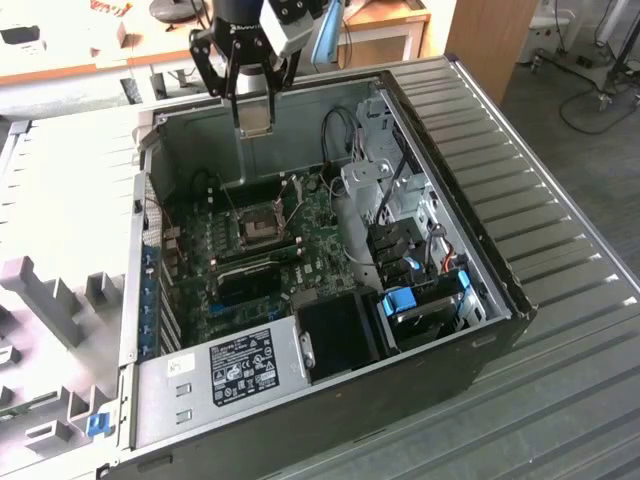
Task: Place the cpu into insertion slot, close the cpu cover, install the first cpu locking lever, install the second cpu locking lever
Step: 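Place the cpu into insertion slot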
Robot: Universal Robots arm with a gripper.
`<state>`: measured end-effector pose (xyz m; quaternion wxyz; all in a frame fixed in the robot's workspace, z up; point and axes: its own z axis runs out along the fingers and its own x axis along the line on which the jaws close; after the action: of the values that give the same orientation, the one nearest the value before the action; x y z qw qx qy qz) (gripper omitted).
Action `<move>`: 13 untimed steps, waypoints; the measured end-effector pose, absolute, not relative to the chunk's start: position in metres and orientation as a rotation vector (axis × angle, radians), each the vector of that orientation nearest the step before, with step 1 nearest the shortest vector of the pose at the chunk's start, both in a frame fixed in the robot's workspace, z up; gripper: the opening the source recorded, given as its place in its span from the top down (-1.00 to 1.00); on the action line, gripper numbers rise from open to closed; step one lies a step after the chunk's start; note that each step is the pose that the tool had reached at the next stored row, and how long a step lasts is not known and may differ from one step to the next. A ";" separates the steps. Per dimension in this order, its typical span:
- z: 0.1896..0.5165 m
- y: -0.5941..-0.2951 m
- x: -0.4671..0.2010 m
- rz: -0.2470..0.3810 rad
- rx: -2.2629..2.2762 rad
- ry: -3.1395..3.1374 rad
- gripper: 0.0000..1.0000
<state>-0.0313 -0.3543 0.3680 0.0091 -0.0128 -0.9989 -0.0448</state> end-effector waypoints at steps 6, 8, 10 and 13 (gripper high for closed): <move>0.366 -0.354 -0.031 -0.140 -0.040 -3.120 -0.08; 0.366 -0.354 -0.031 -0.140 -0.040 -3.120 -0.08; 0.365 -0.354 -0.031 -0.140 -0.040 -3.120 -0.08; 0.364 -0.354 -0.031 -0.140 -0.040 -3.120 -0.08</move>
<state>-0.0313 -0.3543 0.3636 0.0091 -0.0128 -0.9989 -0.0449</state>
